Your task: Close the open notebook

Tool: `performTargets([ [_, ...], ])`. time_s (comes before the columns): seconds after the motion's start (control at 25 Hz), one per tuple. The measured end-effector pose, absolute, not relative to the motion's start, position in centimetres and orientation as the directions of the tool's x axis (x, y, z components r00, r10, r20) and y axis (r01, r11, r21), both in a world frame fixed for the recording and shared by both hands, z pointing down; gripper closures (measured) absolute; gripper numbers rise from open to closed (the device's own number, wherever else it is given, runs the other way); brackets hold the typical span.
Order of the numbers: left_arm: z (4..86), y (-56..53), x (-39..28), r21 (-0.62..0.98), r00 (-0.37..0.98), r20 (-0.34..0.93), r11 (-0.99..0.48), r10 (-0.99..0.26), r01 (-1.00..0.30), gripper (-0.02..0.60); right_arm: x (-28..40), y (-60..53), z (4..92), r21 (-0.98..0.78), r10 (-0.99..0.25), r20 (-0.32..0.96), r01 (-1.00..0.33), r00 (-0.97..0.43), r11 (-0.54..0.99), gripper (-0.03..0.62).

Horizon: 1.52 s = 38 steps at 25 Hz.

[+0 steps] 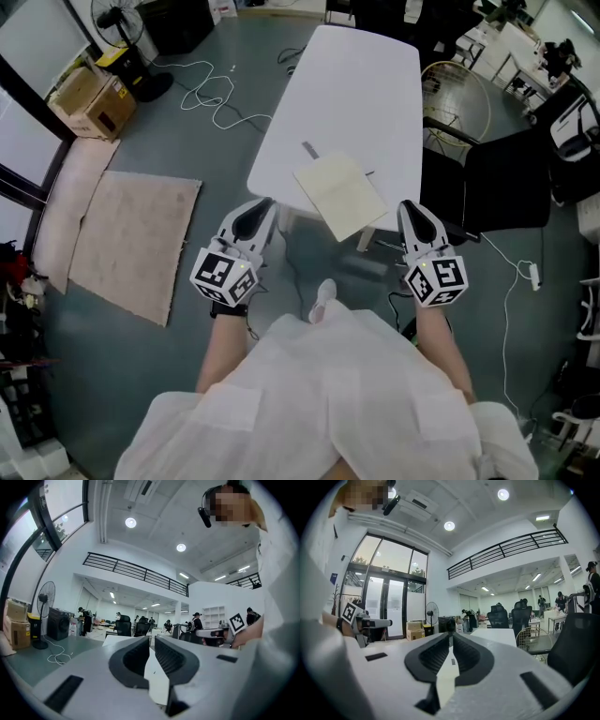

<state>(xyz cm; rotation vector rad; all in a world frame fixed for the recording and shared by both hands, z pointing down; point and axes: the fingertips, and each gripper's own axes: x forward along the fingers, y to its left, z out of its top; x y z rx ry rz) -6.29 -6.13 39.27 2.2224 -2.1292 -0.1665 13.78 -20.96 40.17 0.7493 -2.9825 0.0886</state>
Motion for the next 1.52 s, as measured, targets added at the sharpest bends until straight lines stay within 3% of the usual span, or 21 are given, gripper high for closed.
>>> performTargets([
  [0.44, 40.2, -15.3, -8.8, 0.098, 0.146, -0.024, -0.148, -0.989, -0.984, 0.546, 10.3, -28.0, 39.6, -0.042, -0.486, 0.067, -0.489, -0.872, 0.871, 0.562],
  [0.84, 41.1, -20.9, -9.6, 0.084, 0.326, -0.006, -0.326, -0.945, -0.942, 0.546, 10.2, -29.9, 40.7, -0.053, -0.607, 0.099, -0.614, -0.788, 0.788, 0.560],
  [1.16, 43.0, -22.8, -9.3, 0.102, 0.558, 0.057, -0.551, -0.828, -0.828, 0.546, 10.2, -28.5, 41.3, -0.094, -0.766, 0.084, -0.771, -0.637, 0.630, 0.557],
  [1.52, 45.7, -21.5, -9.7, 0.134, 0.701, 0.105, -0.688, -0.706, -0.713, 0.546, 8.0, -24.2, 48.0, -0.150, -0.823, 0.221, -0.852, -0.524, 0.502, 0.557],
])
